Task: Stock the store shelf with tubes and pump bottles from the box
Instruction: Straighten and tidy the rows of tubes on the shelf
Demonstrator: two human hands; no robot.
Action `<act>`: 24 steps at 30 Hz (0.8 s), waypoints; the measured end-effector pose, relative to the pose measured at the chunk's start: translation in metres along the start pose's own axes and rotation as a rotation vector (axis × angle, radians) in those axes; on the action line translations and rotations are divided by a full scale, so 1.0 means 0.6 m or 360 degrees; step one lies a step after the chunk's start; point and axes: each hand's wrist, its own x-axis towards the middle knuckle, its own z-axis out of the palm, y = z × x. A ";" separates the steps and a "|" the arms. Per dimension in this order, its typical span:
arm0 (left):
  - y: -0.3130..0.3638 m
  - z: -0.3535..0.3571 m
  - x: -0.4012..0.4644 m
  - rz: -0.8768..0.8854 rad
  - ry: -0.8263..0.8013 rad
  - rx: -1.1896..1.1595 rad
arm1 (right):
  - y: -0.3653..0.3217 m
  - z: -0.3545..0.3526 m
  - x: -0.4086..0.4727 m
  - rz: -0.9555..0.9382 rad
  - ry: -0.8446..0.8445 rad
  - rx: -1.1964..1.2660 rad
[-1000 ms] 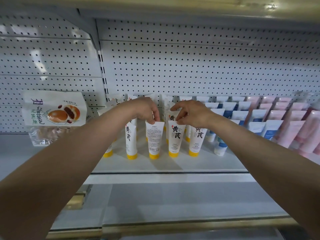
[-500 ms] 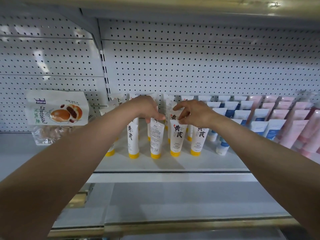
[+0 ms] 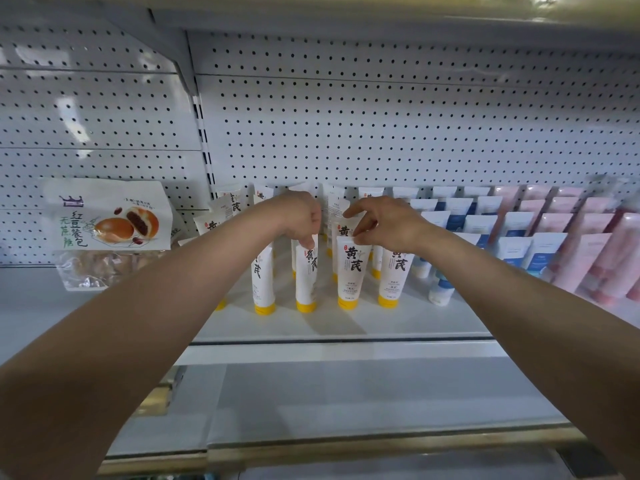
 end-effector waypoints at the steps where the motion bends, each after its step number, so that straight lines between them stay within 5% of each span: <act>1: -0.001 0.000 0.000 -0.0005 0.0005 0.0012 | 0.000 0.000 0.000 0.0000 -0.0002 -0.0001; 24: -0.019 -0.001 0.012 0.0012 -0.0049 -0.0139 | 0.003 -0.001 0.008 -0.0013 -0.0027 -0.0027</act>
